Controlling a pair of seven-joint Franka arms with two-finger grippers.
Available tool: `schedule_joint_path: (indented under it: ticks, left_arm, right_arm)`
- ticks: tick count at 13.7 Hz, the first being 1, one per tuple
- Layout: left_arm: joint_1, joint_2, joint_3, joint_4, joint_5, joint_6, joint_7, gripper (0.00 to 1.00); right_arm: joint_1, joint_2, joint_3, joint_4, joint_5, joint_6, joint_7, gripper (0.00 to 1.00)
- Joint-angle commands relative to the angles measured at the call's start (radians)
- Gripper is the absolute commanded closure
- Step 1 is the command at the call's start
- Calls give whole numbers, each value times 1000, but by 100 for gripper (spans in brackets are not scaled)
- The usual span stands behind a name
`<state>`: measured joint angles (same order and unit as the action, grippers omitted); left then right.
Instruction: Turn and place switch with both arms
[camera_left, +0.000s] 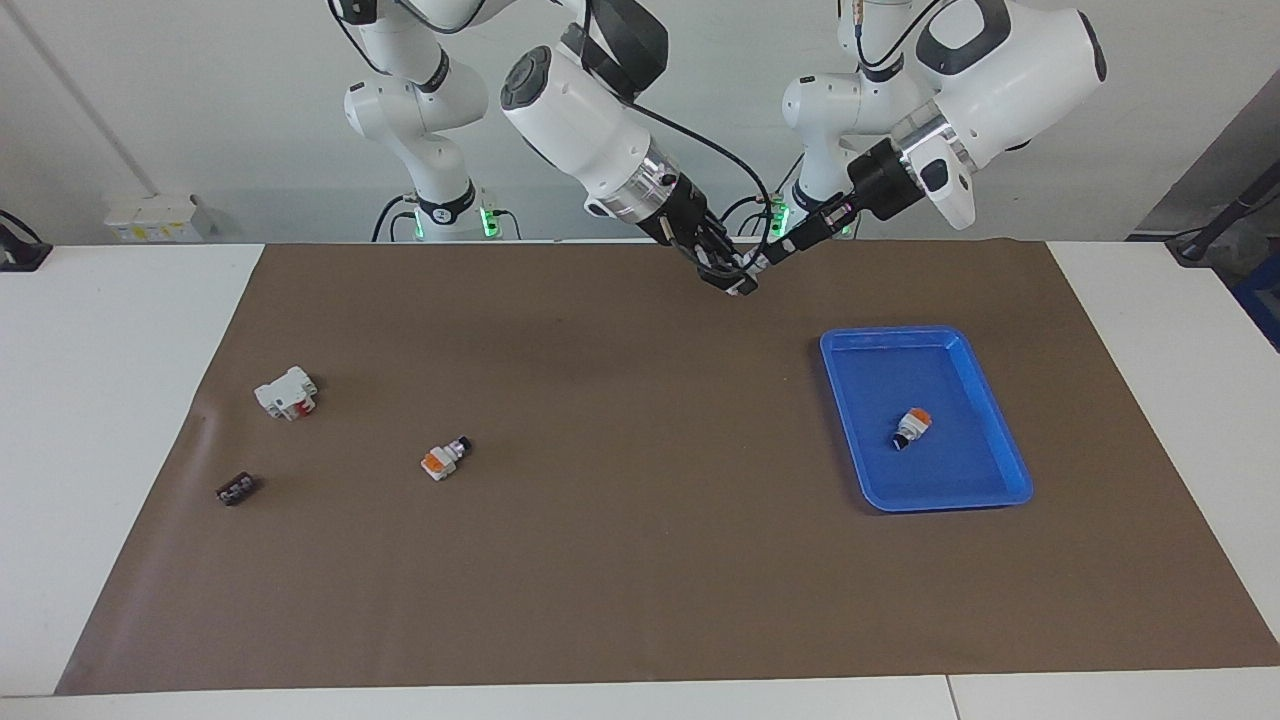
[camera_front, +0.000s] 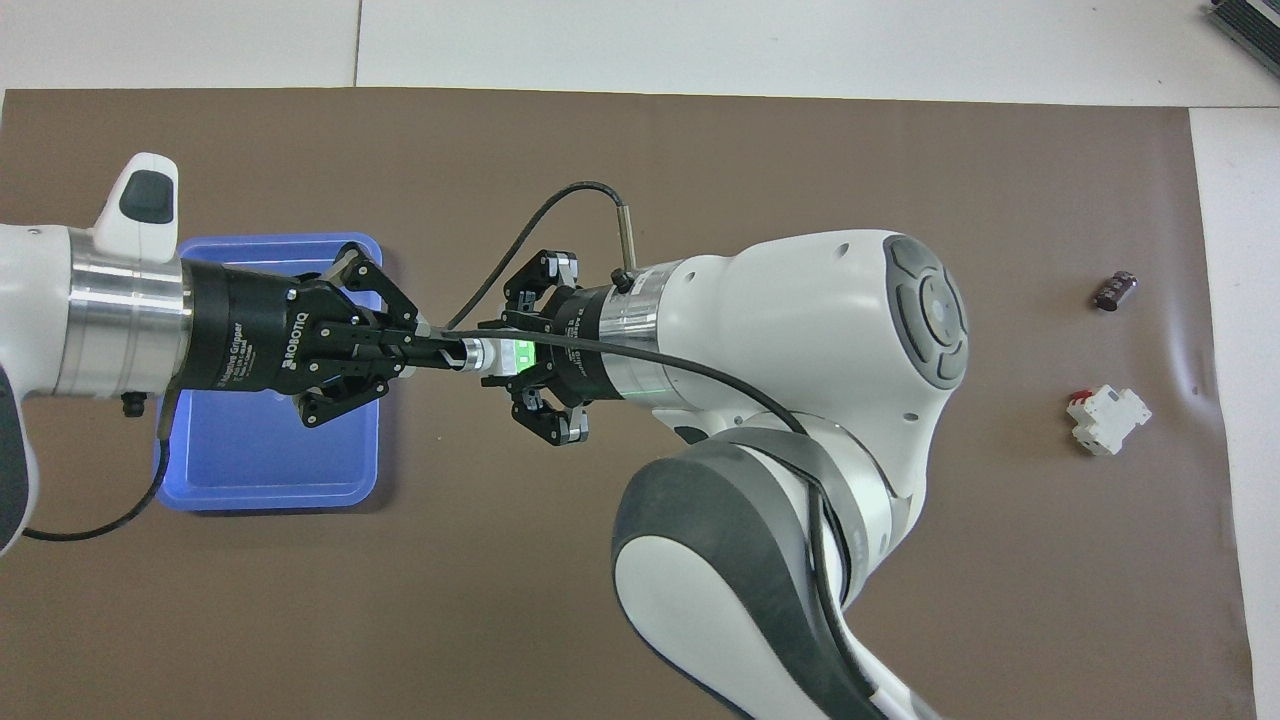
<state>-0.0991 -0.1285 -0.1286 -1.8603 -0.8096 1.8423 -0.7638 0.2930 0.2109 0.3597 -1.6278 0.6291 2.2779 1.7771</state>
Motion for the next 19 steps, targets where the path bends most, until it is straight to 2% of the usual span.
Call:
schedule_joint_path:
  ticks: [1, 7, 16, 19]
  left_arm:
    - [-33, -26, 1, -26, -28, 8, 162, 100]
    - [-31, -28, 3, -30, -28, -35, 668, 100]
    - [-54, -36, 3, -31, -22, -55, 1153, 100]
    - [-47, -39, 6, -28, -13, -143, 1259, 100]
  right_arm:
    - [-3, -7, 12, -9, 6, 9, -22, 100]
    - [-9, -12, 12, -9, 6, 9, -22, 100]
    - [-11, -13, 12, -9, 6, 9, -22, 100]
    - [-12, -15, 12, -9, 6, 9, -22, 100]
